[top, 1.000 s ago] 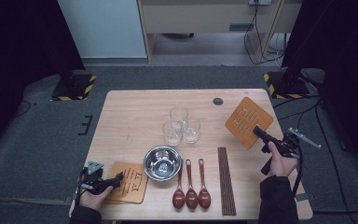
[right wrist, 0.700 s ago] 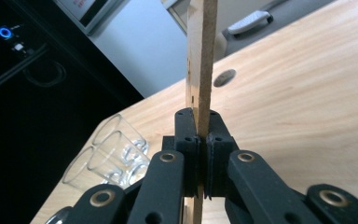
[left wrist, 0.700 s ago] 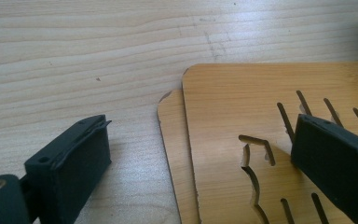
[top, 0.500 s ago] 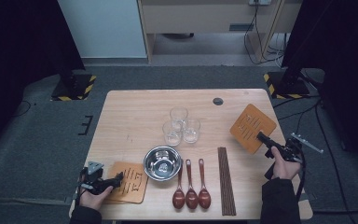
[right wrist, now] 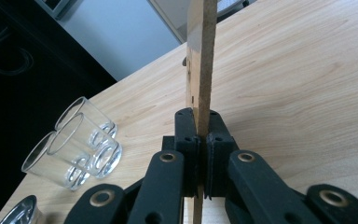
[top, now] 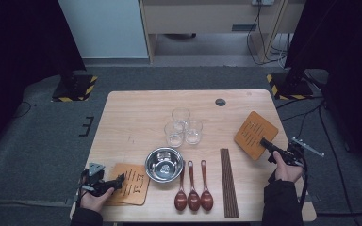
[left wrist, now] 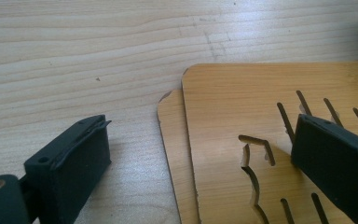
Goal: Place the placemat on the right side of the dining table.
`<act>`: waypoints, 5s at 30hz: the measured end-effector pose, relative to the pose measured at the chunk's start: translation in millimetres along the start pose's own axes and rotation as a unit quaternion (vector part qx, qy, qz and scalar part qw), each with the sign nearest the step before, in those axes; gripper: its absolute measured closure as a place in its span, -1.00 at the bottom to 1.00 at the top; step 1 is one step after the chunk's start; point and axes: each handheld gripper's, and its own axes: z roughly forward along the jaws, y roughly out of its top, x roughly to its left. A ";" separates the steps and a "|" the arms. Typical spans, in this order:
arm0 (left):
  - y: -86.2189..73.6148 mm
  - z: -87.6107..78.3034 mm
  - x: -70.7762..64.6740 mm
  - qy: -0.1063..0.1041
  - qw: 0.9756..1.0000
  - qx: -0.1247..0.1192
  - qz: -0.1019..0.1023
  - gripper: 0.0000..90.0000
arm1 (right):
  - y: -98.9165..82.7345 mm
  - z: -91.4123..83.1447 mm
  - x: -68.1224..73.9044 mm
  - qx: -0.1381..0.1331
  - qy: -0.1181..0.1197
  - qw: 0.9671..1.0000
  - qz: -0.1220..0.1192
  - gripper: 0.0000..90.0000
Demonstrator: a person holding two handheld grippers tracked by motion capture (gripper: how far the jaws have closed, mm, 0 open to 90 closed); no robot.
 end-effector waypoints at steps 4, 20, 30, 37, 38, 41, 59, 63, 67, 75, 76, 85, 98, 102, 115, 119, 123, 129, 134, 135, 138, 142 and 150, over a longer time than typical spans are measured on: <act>0.0 0.0 0.0 0.000 1.000 0.000 0.000 -0.93 | -1.5 0.3 -0.3 0.001 -0.004 1.000 -0.001 0.93; 0.0 0.0 0.0 0.000 1.000 0.000 0.000 -0.93 | -9.0 0.7 -3.3 0.007 -0.035 0.999 -0.019 0.79; 0.0 0.0 0.0 0.000 1.000 0.000 0.000 -0.93 | -13.9 0.0 -10.6 0.011 -0.058 0.998 -0.015 0.60; 0.0 0.0 0.0 0.000 1.000 0.000 0.000 -0.93 | -17.0 1.3 -14.5 0.019 -0.071 0.997 -0.018 0.41; 0.0 0.0 0.0 0.000 1.000 0.000 0.000 -0.93 | -17.2 1.4 -14.8 0.019 -0.070 0.997 -0.015 0.41; 0.0 0.0 0.0 0.000 1.000 0.000 0.000 -0.93 | -18.4 1.5 -16.8 0.019 -0.068 0.997 -0.013 0.35; 0.0 0.1 0.0 0.000 1.000 0.000 0.000 -0.93 | -23.6 4.2 -22.1 0.033 -0.075 0.997 -0.009 -0.01; 0.0 0.1 0.0 0.000 1.000 0.000 0.000 -0.93 | -26.3 4.5 -22.1 0.040 -0.080 0.996 -0.020 -0.06; 0.0 0.1 0.0 0.000 1.000 0.000 0.000 -0.93 | -29.6 3.5 -22.7 0.050 -0.087 0.995 -0.026 -0.12; 0.1 0.2 -0.2 0.000 1.000 0.000 0.000 -0.93 | -32.8 -1.1 -22.3 0.060 -0.098 0.992 -0.046 -0.17; 0.1 0.2 -0.2 0.000 1.000 0.000 0.000 -0.93 | -33.4 -1.4 -22.6 0.062 -0.099 0.992 -0.046 -0.18; 0.1 0.2 -0.2 0.000 1.000 0.000 0.000 -0.93 | -38.6 -8.4 -20.2 0.077 -0.107 0.988 -0.076 -0.25; 0.1 0.3 -0.2 0.000 1.000 0.000 0.000 -0.94 | -39.7 -18.7 -15.7 0.067 -0.104 0.984 -0.129 -0.28; 0.2 0.3 -0.2 0.000 1.000 0.001 0.000 -0.94 | -35.7 -17.6 -15.9 0.067 -0.089 0.984 -0.141 -0.22; 0.2 0.5 -0.2 -0.001 1.000 0.001 0.000 -0.94 | -24.6 -3.3 -12.5 0.066 -0.094 0.978 -0.177 -0.14; 0.3 0.5 -0.3 -0.001 1.000 0.001 0.001 -0.95 | -23.0 4.7 -12.2 0.078 -0.099 0.973 -0.196 -0.09; 0.2 0.6 -0.4 -0.001 1.000 0.000 0.000 -0.95 | -21.8 12.6 -10.8 0.080 -0.095 0.970 -0.209 -0.01; 0.3 0.7 -0.4 -0.001 1.000 0.000 0.000 -0.95 | -17.2 19.6 -8.4 0.090 -0.097 0.965 -0.228 -0.01; 0.3 0.8 -0.4 -0.002 1.000 0.001 0.000 -0.95 | -15.0 24.7 -11.2 0.096 -0.097 0.963 -0.232 0.00; 0.3 0.8 -0.4 -0.002 1.000 0.001 0.000 -0.95 | -14.2 25.9 -13.2 0.102 -0.099 0.962 -0.233 0.01; 0.3 0.8 -0.4 -0.002 1.000 0.001 0.001 -0.95 | -11.1 29.0 -15.1 0.113 -0.108 0.957 -0.246 0.02; 0.3 0.8 -0.4 -0.002 1.000 0.001 0.001 -0.95 | -9.2 34.9 -15.2 0.117 -0.107 0.955 -0.251 0.02; 0.3 0.8 -0.4 -0.002 1.000 0.001 0.001 -0.96 | -13.0 42.8 -19.0 0.142 -0.106 0.951 -0.254 0.01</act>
